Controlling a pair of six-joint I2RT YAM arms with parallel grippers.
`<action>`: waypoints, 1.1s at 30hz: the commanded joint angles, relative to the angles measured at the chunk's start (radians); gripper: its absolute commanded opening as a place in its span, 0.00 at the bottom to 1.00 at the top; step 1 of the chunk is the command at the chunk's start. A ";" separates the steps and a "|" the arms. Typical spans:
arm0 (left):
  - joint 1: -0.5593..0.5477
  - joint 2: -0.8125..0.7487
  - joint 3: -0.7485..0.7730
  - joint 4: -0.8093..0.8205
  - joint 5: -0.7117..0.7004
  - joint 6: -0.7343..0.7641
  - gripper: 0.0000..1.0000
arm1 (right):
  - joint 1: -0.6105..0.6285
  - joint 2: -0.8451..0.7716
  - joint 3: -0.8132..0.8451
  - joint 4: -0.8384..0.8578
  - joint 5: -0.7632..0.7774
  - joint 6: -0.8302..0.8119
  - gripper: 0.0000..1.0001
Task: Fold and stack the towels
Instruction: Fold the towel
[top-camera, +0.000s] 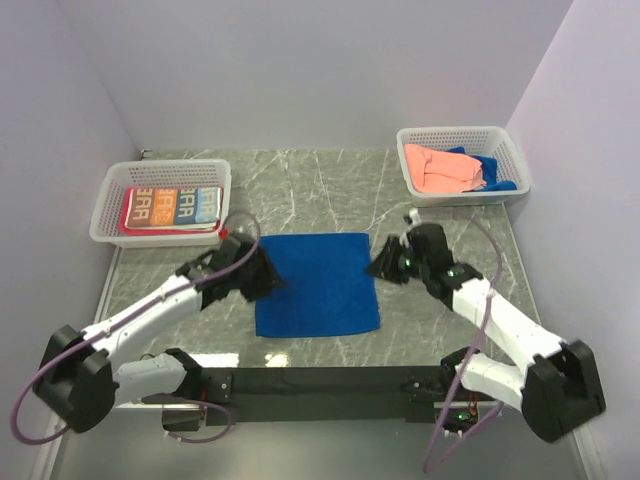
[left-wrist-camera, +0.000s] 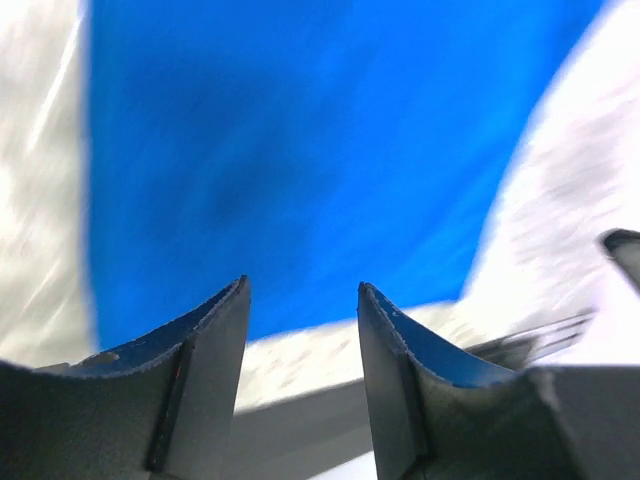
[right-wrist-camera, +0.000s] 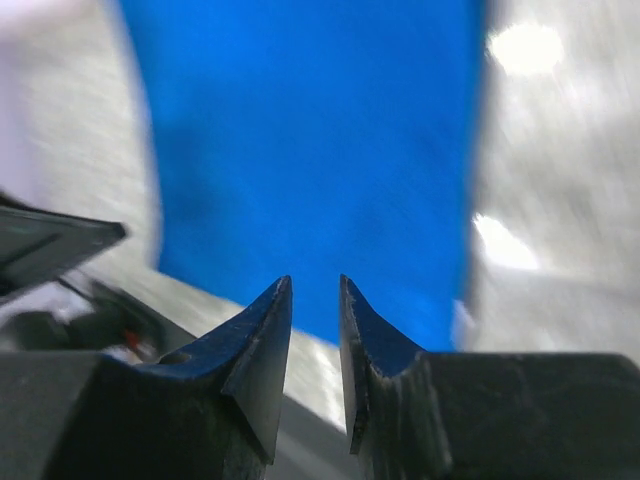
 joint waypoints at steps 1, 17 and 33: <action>0.081 0.098 0.181 0.117 -0.038 0.097 0.52 | -0.026 0.170 0.154 0.166 -0.029 -0.055 0.33; 0.298 0.754 0.568 0.245 0.055 0.255 0.15 | -0.153 0.824 0.459 0.533 -0.145 0.003 0.29; 0.356 0.798 0.476 0.279 0.063 0.227 0.15 | -0.248 0.869 0.375 0.516 -0.093 0.010 0.25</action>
